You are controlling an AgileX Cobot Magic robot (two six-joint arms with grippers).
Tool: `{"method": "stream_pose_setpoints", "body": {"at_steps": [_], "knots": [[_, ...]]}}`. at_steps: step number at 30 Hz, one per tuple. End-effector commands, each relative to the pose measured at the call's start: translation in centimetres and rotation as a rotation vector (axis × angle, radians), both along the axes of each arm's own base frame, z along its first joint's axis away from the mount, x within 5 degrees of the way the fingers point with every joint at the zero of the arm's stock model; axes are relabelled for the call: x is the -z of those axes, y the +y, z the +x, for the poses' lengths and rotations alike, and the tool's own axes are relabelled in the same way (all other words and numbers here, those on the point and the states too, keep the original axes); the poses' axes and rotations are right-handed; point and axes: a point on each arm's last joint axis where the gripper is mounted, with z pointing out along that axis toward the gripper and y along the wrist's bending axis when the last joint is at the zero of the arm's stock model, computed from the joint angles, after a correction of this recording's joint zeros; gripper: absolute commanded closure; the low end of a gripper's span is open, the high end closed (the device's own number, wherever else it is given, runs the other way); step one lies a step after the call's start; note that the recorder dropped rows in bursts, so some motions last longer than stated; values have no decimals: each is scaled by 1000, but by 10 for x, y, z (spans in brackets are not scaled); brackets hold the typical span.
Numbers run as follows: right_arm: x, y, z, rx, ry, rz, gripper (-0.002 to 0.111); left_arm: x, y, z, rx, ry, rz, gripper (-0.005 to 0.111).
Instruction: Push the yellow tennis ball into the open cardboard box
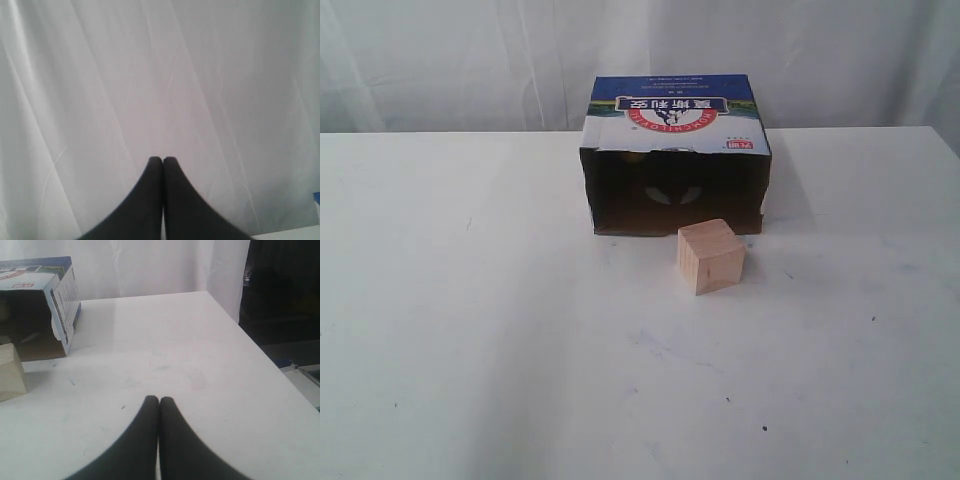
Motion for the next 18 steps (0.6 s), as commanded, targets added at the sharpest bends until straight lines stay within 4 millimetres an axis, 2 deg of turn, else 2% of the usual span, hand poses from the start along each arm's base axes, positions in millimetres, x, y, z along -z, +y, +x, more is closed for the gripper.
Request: {"method": "stream_pose_setpoints", "body": {"at_steps": [1, 5, 8, 12, 15, 18], "knots": [[1, 0, 0, 0, -10, -8, 108, 1, -2, -2, 22, -5, 22, 107], [1, 0, 0, 0, -10, -8, 108, 5, -13, -2, 94, 27, 192, 107], [1, 0, 0, 0, -10, -8, 108, 13, -15, 0, 136, 126, 139, 107], [1, 0, 0, 1, -8, -8, 108, 26, -11, 1, 128, 279, -58, 107], [1, 0, 0, 1, -8, -8, 108, 43, -8, 2, 93, 412, -70, 107], [1, 0, 0, 1, -8, -8, 108, 76, -6, 2, 69, 562, -91, 107]]}}
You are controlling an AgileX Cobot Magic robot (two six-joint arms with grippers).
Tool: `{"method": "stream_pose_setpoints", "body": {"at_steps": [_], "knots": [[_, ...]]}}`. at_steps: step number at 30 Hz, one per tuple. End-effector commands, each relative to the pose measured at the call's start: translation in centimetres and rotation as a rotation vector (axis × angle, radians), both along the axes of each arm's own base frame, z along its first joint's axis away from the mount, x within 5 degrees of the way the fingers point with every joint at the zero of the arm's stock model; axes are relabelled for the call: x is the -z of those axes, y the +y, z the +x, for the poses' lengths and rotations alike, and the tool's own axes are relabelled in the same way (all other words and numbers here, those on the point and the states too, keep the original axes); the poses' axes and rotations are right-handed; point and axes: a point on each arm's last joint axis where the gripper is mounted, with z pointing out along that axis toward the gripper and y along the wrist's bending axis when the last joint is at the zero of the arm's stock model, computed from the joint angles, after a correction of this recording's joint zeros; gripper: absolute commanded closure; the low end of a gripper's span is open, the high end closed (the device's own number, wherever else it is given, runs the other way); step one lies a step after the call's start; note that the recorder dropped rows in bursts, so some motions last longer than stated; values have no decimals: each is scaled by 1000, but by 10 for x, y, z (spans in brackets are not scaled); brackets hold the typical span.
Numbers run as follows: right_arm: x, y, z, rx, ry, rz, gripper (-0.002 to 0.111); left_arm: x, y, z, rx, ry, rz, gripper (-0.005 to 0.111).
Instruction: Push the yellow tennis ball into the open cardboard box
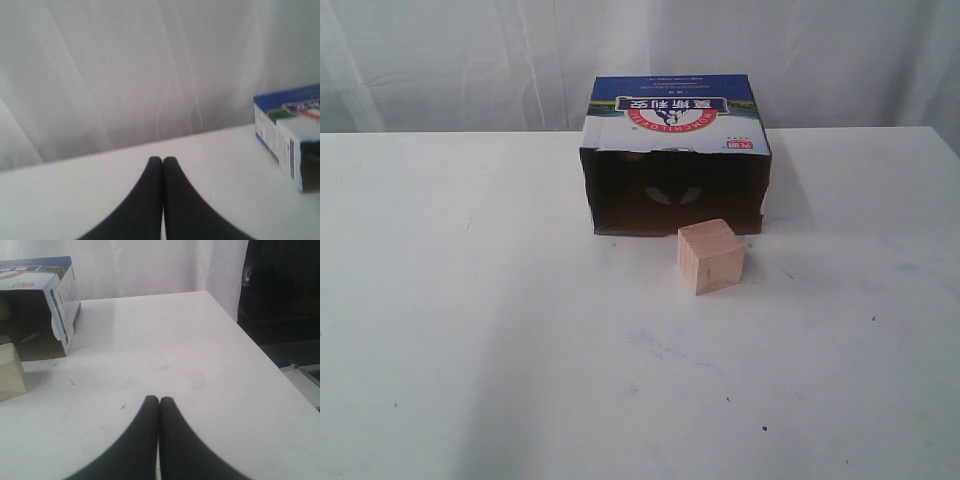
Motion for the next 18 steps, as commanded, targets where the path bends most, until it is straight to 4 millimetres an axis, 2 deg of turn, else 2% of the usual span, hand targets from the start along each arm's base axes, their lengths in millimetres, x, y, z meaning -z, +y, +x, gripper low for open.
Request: {"method": "stream_pose_setpoints", "body": {"at_steps": [1, 5, 8, 12, 18], "knots": [[1, 0, 0, 1, -8, -8, 108, 50, 4, -3, -49, 233, -35, 107], [1, 0, 0, 1, -8, -8, 108, 113, 5, -15, -76, 335, -61, 107], [1, 0, 0, 1, -8, -8, 108, 144, 6, -23, -97, 300, -96, 107], [1, 0, 0, 1, -8, -8, 108, 168, 8, -28, -112, 219, -98, 107], [1, 0, 0, 1, -8, -8, 108, 197, 7, -36, -114, 248, -109, 107]]}}
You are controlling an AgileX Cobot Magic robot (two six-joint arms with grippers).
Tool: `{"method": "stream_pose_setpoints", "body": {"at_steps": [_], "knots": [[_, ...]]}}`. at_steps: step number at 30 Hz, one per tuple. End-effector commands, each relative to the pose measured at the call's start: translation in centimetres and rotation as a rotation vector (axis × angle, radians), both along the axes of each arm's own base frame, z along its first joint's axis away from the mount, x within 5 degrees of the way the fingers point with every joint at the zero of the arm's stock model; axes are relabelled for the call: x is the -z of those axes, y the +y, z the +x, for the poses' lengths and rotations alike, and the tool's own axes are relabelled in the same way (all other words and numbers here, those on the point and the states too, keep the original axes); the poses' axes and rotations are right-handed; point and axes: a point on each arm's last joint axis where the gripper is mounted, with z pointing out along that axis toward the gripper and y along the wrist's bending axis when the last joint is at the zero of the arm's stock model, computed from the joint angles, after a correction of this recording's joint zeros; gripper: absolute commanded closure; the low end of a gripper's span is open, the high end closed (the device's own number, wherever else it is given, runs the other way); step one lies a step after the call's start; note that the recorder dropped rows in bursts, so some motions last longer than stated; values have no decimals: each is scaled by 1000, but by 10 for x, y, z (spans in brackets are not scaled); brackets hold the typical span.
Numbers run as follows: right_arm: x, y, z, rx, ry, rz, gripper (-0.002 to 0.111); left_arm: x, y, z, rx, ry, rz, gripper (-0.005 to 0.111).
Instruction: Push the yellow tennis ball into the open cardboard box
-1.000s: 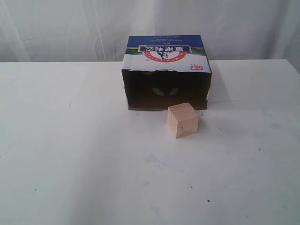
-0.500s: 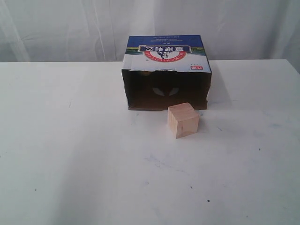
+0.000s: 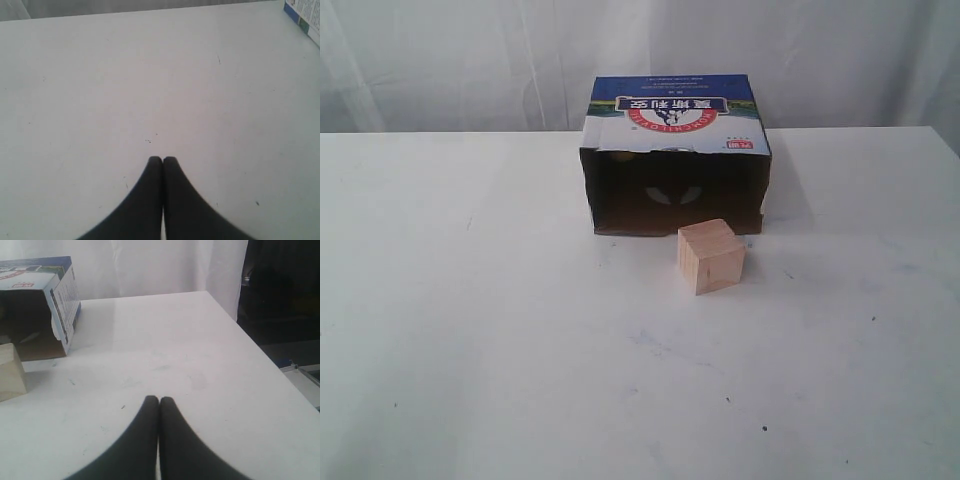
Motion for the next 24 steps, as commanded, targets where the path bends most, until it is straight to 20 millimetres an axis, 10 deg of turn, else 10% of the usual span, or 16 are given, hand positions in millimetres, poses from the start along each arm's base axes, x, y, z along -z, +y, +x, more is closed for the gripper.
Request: {"method": "stream_pose_setpoints", "body": {"at_steps": [1, 24], "knots": [[1, 0, 0, 1, -8, -8, 108, 16, 0, -5, -13, 10, -36, 107], [1, 0, 0, 1, -5, -8, 108, 30, -6, -19, 5, 149, -144, 107]]}}
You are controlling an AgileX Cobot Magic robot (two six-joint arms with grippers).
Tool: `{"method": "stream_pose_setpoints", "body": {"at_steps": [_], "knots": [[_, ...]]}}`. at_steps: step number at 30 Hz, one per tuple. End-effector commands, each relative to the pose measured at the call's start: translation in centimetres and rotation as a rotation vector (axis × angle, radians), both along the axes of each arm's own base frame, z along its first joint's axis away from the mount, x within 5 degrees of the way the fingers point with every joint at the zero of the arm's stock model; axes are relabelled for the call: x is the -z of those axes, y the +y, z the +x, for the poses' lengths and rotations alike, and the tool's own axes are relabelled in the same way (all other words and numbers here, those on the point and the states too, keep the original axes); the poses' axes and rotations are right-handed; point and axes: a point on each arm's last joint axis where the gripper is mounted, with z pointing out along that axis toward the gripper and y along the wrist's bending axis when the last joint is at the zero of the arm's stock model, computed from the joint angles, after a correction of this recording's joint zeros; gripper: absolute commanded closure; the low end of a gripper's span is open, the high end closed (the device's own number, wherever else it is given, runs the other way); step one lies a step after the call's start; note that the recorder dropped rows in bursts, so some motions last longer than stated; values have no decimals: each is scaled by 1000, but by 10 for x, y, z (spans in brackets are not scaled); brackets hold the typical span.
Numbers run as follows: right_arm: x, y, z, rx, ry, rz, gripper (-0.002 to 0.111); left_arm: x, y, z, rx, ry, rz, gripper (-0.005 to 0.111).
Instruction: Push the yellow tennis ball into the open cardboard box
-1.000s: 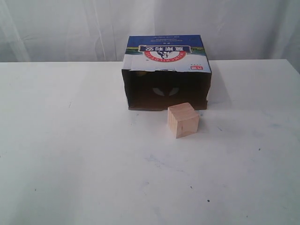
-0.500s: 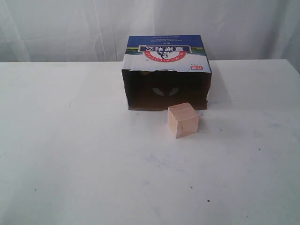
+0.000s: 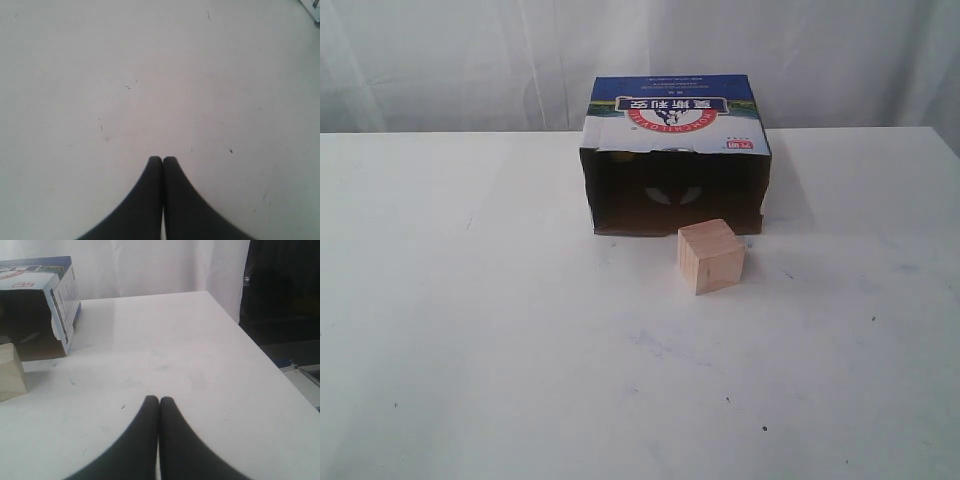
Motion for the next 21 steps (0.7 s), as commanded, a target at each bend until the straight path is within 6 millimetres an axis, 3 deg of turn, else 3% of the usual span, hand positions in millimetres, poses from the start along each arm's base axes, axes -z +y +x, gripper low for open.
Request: {"method": "stream_pose_setpoints", "body": {"at_steps": [1, 21], "knots": [[1, 0, 0, 2, -3, -8, 108, 4, -1, -2, 2, 37, -28, 107], [7, -1, -2, 12, 59, -2, 108, 7, -4, -4, 11, 84, -64, 107]]}}
